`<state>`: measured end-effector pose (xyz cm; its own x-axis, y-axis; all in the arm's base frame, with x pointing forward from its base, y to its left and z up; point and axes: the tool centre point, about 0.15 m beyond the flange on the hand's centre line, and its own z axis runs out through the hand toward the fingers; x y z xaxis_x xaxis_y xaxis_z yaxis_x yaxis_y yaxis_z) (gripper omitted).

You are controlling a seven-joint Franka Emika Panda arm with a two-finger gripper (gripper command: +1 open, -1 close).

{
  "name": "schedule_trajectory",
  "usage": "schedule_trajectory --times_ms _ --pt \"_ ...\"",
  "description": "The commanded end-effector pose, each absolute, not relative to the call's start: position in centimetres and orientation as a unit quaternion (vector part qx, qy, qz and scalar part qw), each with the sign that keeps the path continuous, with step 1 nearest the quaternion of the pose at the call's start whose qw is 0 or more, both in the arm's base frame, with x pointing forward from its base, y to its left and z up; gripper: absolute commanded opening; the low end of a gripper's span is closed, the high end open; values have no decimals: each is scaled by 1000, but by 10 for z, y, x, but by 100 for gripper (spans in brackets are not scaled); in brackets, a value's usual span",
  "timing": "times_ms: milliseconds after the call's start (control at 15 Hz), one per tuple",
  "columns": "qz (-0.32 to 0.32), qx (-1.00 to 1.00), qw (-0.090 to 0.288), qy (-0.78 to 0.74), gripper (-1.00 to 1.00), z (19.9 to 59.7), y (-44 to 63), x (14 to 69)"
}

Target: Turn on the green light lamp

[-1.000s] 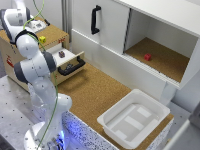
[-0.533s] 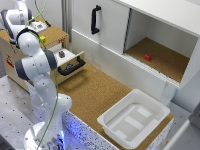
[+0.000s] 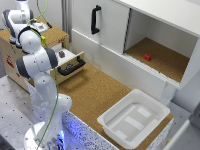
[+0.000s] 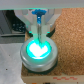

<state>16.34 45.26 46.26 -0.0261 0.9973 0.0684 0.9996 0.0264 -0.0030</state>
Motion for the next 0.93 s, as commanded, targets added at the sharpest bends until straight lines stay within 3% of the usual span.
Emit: schedule_trajectory --times_ms 0,200,600,867 --pt "-32 -722 1 -691 100 533 432 175" --pt "-33 -756 27 -653 100 528 413 196" --pt "-44 -761 35 -647 100 506 367 234" --pt "-44 -746 53 -662 100 472 319 271"
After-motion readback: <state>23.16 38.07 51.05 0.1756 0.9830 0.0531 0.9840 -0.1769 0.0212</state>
